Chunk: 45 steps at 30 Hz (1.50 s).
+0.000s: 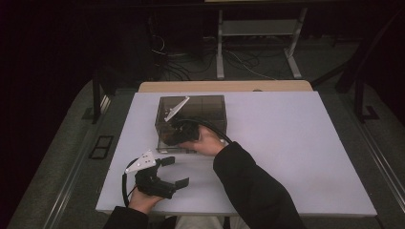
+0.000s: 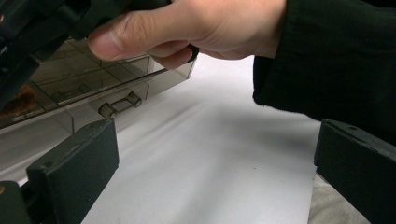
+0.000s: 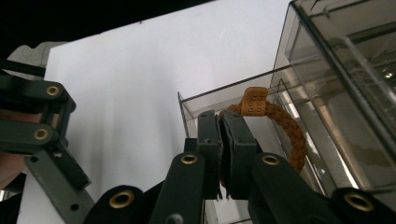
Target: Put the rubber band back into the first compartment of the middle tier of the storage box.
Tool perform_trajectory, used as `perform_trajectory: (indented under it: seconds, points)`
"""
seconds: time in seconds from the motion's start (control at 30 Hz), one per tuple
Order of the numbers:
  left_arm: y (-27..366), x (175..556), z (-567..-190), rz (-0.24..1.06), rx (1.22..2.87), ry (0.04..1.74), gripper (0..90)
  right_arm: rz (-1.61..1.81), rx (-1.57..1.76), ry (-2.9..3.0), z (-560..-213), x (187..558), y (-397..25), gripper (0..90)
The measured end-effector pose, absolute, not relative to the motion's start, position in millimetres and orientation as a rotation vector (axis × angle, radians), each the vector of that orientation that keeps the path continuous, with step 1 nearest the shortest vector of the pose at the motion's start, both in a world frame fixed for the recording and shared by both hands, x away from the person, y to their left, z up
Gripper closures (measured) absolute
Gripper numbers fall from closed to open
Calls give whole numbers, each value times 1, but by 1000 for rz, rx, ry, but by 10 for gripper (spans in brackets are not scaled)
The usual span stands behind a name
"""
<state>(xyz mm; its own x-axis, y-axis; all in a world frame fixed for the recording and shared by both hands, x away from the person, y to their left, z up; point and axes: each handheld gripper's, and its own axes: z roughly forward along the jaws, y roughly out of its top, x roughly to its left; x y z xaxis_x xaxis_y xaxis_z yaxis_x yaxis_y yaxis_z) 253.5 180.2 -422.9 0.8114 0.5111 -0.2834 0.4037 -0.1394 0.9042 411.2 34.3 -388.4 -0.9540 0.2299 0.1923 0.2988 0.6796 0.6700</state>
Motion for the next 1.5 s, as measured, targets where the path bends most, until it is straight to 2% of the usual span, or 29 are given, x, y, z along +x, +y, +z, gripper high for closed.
perform_trajectory:
  seconds: [0.3,0.67,1.5]
  points:
    - [180,253,-423,107,1760,709,0,-1137,-422,-2825,-392,407,39,831]
    - [179,253,-423,102,1758,714,0,-1179,-433,-2835,-378,403,33,739]
    - [179,255,-424,111,1761,719,0,-1204,-532,-2875,-334,385,-15,253]
